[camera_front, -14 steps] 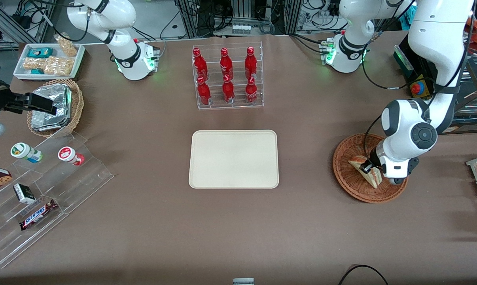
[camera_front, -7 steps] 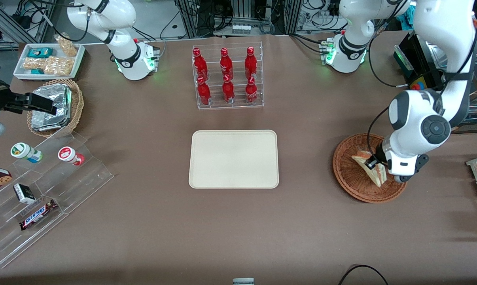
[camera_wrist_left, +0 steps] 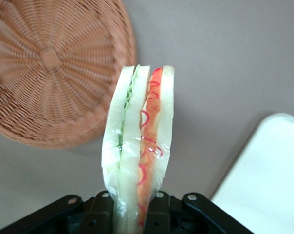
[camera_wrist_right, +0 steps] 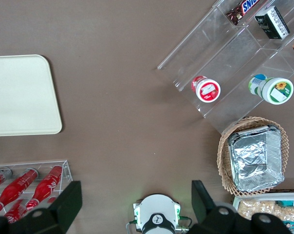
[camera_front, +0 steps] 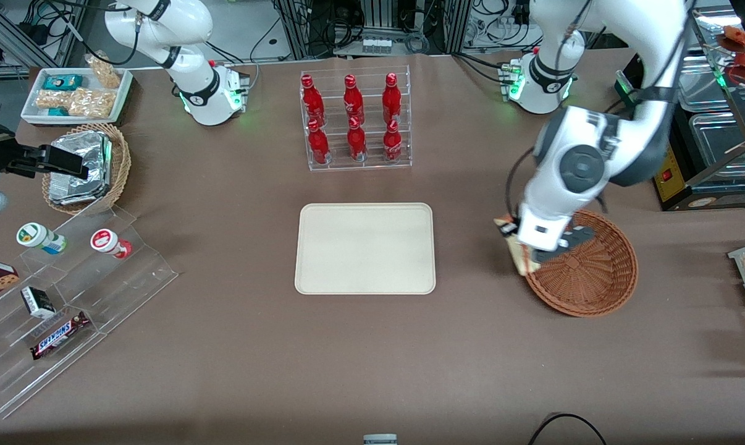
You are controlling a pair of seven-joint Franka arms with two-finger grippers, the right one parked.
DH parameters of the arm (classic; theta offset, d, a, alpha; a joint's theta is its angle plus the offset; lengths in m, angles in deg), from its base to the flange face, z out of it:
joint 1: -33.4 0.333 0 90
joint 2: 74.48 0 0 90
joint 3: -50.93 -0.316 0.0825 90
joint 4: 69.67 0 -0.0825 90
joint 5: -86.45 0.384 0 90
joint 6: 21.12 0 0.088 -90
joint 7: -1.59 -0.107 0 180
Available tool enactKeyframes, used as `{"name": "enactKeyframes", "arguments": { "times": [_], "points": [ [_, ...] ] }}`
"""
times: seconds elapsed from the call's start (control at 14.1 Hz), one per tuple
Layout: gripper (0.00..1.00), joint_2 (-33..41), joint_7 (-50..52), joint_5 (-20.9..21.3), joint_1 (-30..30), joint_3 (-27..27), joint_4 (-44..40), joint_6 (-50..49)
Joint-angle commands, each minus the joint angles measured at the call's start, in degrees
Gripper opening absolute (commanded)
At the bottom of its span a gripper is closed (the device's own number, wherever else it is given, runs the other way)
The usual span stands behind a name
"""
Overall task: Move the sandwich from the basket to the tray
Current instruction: 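Lift the sandwich and carry it with the left gripper over the tray, then lower the sandwich onto the cream tray and open the left gripper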
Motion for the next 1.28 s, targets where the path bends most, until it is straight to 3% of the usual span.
{"name": "enactKeyframes", "arguments": {
  "times": [0.0,0.43,0.78,1.2],
  "points": [
    [0.15,-1.88,0.63,-2.11,-4.89,-0.45,-2.62,-1.92],
    [0.16,-11.98,0.01,-5.82,-12.55,0.25,-13.51,-1.57],
    [0.22,-19.29,-4.80,-5.82,-14.23,2.53,-21.96,-1.75],
    [0.20,-26.67,-5.97,-4.94,-16.42,5.53,-30.39,-2.01]
  ]
}}
